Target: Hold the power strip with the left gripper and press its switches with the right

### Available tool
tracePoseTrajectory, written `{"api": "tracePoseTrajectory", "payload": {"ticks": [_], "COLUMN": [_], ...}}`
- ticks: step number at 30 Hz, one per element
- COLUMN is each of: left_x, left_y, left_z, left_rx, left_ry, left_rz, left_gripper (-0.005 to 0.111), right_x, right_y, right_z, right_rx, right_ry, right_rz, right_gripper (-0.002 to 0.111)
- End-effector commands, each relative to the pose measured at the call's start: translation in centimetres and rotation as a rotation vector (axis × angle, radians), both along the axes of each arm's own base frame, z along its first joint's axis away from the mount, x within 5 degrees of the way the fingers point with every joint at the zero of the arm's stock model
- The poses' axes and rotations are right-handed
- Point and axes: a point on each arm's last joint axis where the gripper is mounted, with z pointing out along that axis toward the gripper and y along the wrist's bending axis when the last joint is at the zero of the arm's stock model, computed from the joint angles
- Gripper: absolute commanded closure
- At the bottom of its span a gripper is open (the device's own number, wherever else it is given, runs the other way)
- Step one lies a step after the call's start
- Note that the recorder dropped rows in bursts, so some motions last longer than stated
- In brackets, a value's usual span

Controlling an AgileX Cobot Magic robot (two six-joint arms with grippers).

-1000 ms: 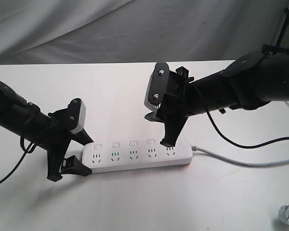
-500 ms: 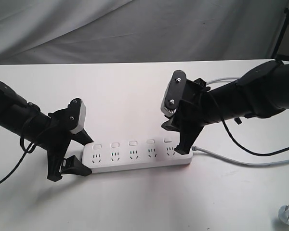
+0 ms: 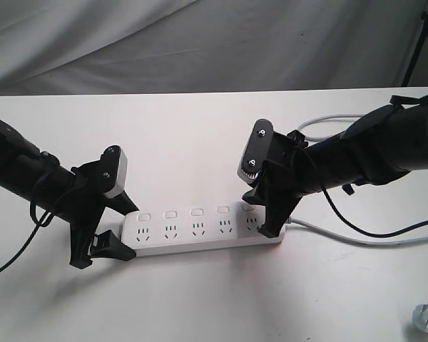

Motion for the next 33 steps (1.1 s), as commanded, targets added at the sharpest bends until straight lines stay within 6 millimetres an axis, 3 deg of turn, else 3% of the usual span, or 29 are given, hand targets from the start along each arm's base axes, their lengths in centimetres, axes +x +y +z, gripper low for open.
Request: {"api": "tracePoseTrajectory", "payload": {"ticks": [1, 15, 20, 33], "left_x": [-0.2, -0.2, -0.2, -0.2], "left_y": [-0.1, -0.1, -0.1, -0.1], "left_z": [0.0, 0.0, 0.0, 0.0], "left_rx": [-0.001, -0.001, -0.001, -0.001], "left_ry": [0.005, 0.005, 0.005, 0.005], "left_rz": [-0.011, -0.011, -0.011, -0.011], "left_gripper": [0.052, 0.052, 0.052, 0.052], "right_x": [0.1, 0.2, 0.2, 0.0], "right_y": [0.1, 0.1, 0.1, 0.2], "right_z": [-0.1, -0.7, -1.9, -2.1], "right_rx": [0.008, -0.002, -0.010, -0.006], "right_ry": [-0.003, -0.002, 0.029, 0.042], "right_rz": [-0.006, -0.003, -0.003, 0.010], "right_gripper": [0.081, 0.081, 0.081, 0.081]}}
